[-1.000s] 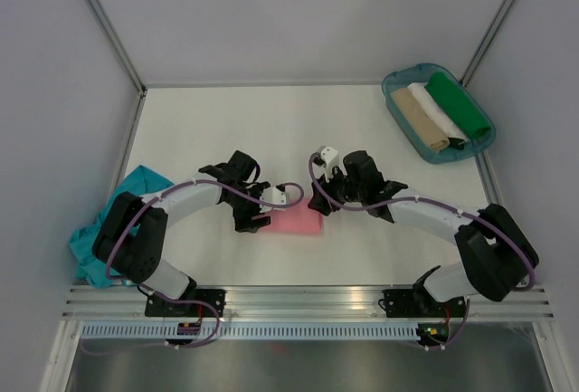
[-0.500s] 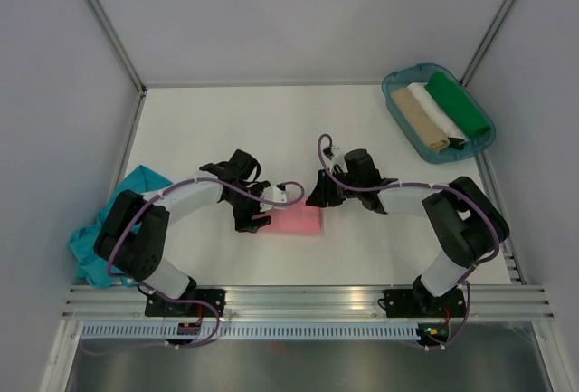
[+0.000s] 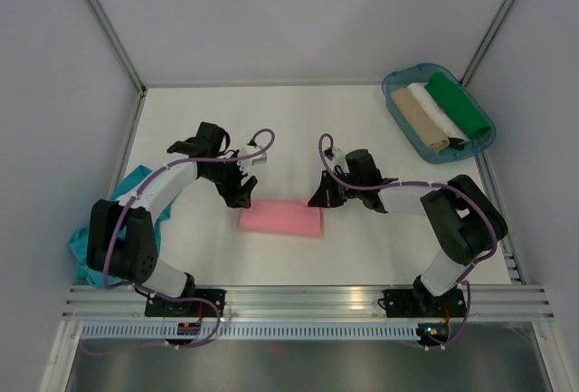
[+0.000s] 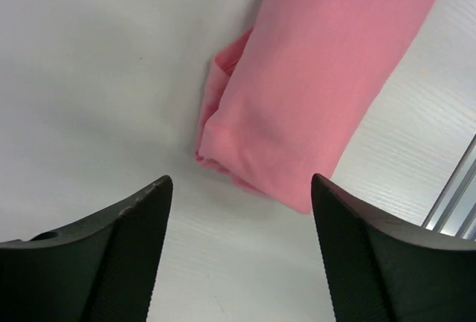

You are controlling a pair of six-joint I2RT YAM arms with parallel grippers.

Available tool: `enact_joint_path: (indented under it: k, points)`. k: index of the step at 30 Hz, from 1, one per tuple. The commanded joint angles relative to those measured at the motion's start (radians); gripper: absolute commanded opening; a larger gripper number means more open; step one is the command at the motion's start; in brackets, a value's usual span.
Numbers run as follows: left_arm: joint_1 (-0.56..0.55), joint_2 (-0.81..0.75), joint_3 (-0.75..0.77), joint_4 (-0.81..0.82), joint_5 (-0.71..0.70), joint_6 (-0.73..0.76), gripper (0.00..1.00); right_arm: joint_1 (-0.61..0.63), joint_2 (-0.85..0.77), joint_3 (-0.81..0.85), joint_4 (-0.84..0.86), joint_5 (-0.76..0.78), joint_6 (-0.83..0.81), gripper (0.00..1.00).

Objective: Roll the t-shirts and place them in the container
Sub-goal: Roll the tshirt

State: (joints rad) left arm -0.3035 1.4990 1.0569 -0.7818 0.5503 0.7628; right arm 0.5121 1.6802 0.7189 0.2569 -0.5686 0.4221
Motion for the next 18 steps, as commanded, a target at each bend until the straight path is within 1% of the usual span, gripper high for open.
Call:
enact_joint_path:
  k: [1,2,4,5,7,9,12,13,15,16,17,18]
  points:
    - [0.052,0.013,0.005,-0.016,0.048,-0.17,0.77,-0.009,0.001,-0.001,0.039,-0.016,0.001,0.0]
    - [0.056,0.047,0.005,0.018,0.021,-0.239,0.73,-0.006,0.001,0.001,0.041,-0.016,0.0,0.0]
    - [0.067,0.081,0.014,0.056,-0.051,-0.307,0.64,-0.007,-0.002,0.001,0.038,-0.016,-0.008,0.0]
    - [0.072,0.093,0.018,0.076,-0.05,-0.351,0.63,-0.007,-0.005,0.001,0.036,-0.013,-0.011,0.0]
    - [0.078,0.115,0.031,0.088,-0.011,-0.381,0.66,-0.007,-0.008,-0.001,0.033,-0.01,-0.016,0.0]
    - [0.076,0.131,0.034,0.111,0.003,-0.421,0.66,-0.006,-0.01,-0.004,0.03,-0.013,-0.016,0.0]
    - [0.075,0.183,0.031,0.144,-0.055,-0.456,0.63,-0.006,-0.01,-0.009,0.028,-0.01,-0.023,0.0]
    - [0.076,0.2,0.031,0.147,-0.087,-0.459,0.59,-0.007,-0.01,-0.009,0.025,-0.01,-0.026,0.0]
    - [0.076,0.222,0.028,0.157,-0.096,-0.461,0.51,-0.007,-0.011,-0.007,0.025,-0.01,-0.026,0.0]
    - [0.076,0.234,0.025,0.162,-0.092,-0.462,0.43,-0.007,-0.014,-0.006,0.022,-0.013,-0.026,0.0]
    - [0.076,0.237,0.025,0.164,-0.084,-0.462,0.42,-0.009,-0.014,-0.003,0.021,-0.014,-0.029,0.0]
    - [0.076,0.242,0.028,0.165,-0.069,-0.462,0.37,-0.007,-0.017,-0.001,0.016,-0.016,-0.031,0.0]
